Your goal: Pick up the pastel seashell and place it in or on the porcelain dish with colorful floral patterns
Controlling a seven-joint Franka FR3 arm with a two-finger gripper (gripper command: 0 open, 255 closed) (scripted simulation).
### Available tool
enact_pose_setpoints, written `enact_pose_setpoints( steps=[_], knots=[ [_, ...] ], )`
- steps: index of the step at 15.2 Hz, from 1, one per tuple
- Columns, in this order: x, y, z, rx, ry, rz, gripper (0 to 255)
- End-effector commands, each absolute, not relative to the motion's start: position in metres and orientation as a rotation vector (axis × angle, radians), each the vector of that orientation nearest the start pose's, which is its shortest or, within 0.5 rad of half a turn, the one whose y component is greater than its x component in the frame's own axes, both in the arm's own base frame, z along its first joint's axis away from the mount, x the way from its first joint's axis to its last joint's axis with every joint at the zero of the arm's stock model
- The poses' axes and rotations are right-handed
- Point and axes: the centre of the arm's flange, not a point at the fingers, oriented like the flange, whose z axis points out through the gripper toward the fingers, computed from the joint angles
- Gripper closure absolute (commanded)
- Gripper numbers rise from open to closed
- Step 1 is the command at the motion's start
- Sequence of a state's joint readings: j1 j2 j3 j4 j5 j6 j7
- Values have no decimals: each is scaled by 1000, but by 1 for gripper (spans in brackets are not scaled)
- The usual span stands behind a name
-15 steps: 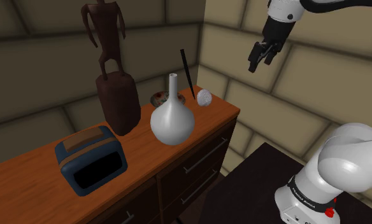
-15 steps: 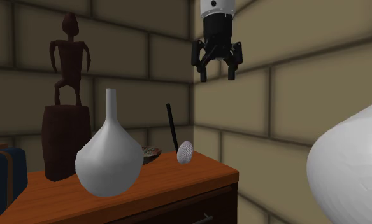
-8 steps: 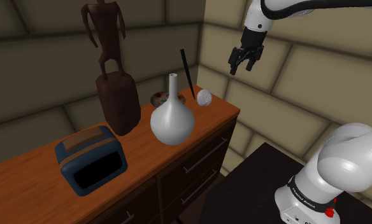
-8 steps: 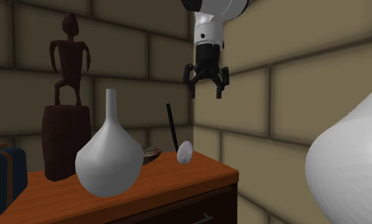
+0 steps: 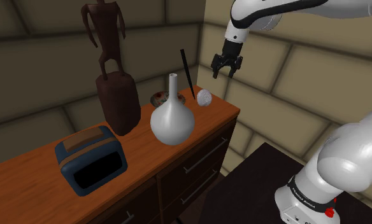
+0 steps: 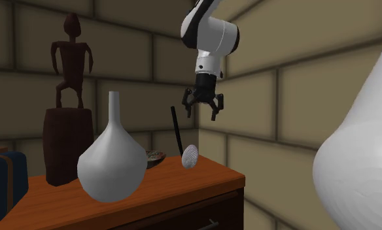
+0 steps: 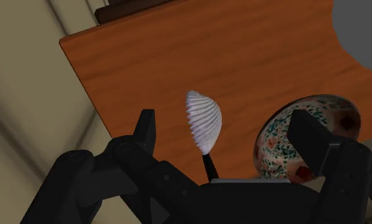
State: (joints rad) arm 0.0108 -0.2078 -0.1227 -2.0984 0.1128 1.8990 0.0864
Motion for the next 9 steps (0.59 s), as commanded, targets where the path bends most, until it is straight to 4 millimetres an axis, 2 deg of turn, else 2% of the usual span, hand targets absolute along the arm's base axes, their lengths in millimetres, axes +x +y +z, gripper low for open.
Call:
enact_pose_setpoints(
  steps=[1, 9],
  knots=[
    [515, -57, 493, -2948, 386, 18, 0],
    [600, -86, 417, -2781, 523, 133, 0]
  ],
)
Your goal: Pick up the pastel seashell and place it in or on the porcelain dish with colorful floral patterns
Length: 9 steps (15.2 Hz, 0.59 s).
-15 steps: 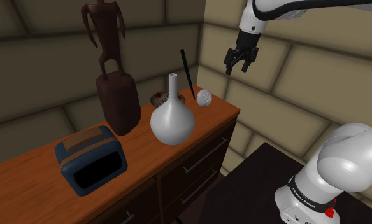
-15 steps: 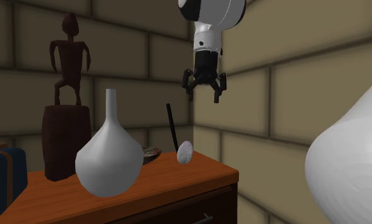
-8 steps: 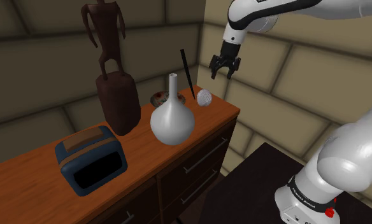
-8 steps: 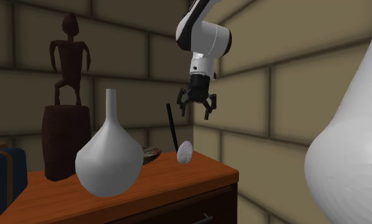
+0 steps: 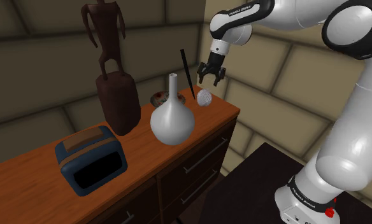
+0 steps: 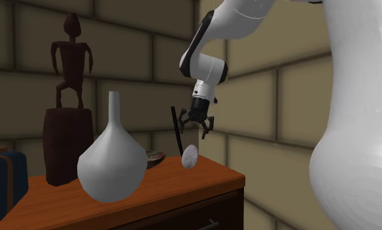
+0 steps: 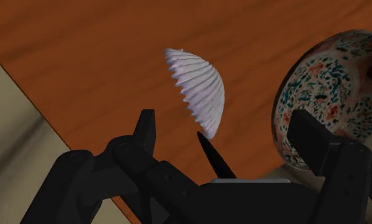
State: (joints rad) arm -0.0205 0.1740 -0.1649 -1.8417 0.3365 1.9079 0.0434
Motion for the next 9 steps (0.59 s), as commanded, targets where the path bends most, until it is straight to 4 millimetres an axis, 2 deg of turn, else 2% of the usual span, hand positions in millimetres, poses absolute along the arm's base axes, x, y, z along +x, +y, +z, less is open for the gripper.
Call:
enact_pose_setpoints(
  steps=[1, 5, 9],
  knots=[
    [610, -89, 407, -2759, 539, 146, 0],
    [645, -101, 370, -2682, 594, 193, 0],
    [644, -92, 350, -2682, 594, 193, 0]
  ],
)
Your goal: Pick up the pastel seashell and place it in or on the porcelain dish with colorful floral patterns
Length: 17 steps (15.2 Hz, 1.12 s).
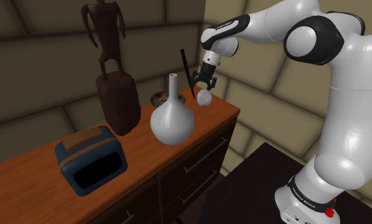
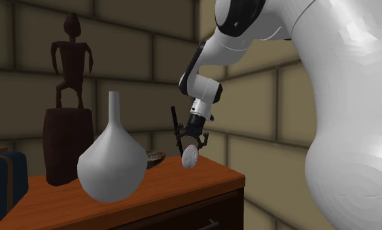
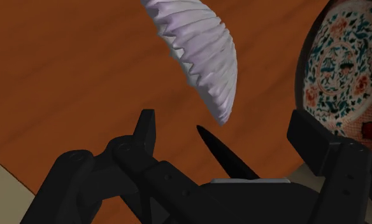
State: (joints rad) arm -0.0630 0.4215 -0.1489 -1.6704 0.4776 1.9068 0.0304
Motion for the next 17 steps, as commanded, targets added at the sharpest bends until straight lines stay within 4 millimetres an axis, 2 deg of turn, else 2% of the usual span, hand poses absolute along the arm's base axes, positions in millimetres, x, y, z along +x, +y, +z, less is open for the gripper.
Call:
enact_pose_setpoints(
  steps=[1, 4, 11, 12, 17],
  knots=[
    [643, -90, 345, -2682, 594, 193, 0],
    [643, -85, 333, -2682, 594, 193, 0],
    [643, -85, 333, -2682, 594, 193, 0],
    [643, -85, 333, -2682, 594, 193, 255],
    [643, -85, 333, -2682, 594, 193, 255]
  ],
)
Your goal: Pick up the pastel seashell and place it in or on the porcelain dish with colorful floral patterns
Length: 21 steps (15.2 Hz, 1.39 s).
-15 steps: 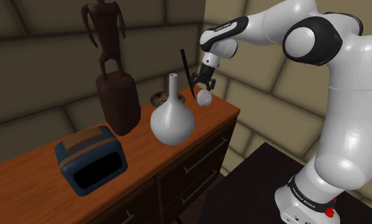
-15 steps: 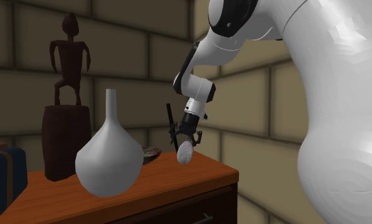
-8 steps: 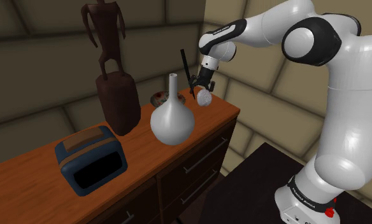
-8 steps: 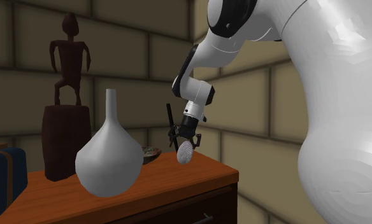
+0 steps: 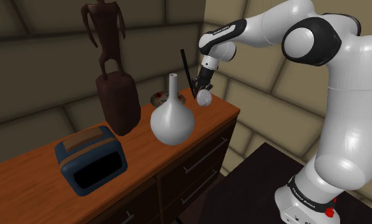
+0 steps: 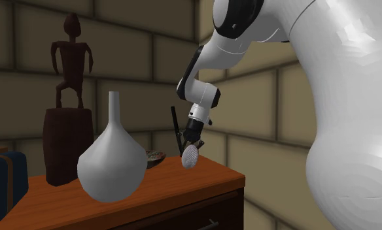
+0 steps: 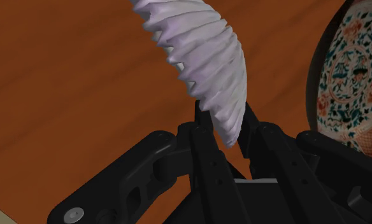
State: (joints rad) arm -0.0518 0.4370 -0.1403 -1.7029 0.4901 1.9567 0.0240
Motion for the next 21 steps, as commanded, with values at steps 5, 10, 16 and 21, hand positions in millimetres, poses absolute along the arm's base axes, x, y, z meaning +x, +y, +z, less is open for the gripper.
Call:
enact_pose_setpoints(
  steps=[5, 10, 16, 21],
  knots=[
    [643, -85, 338, -2682, 594, 193, 255],
    [643, -85, 365, -2682, 594, 193, 255],
    [643, -85, 396, -2682, 594, 193, 255],
    [643, -85, 423, -2682, 594, 193, 255]
  ],
)
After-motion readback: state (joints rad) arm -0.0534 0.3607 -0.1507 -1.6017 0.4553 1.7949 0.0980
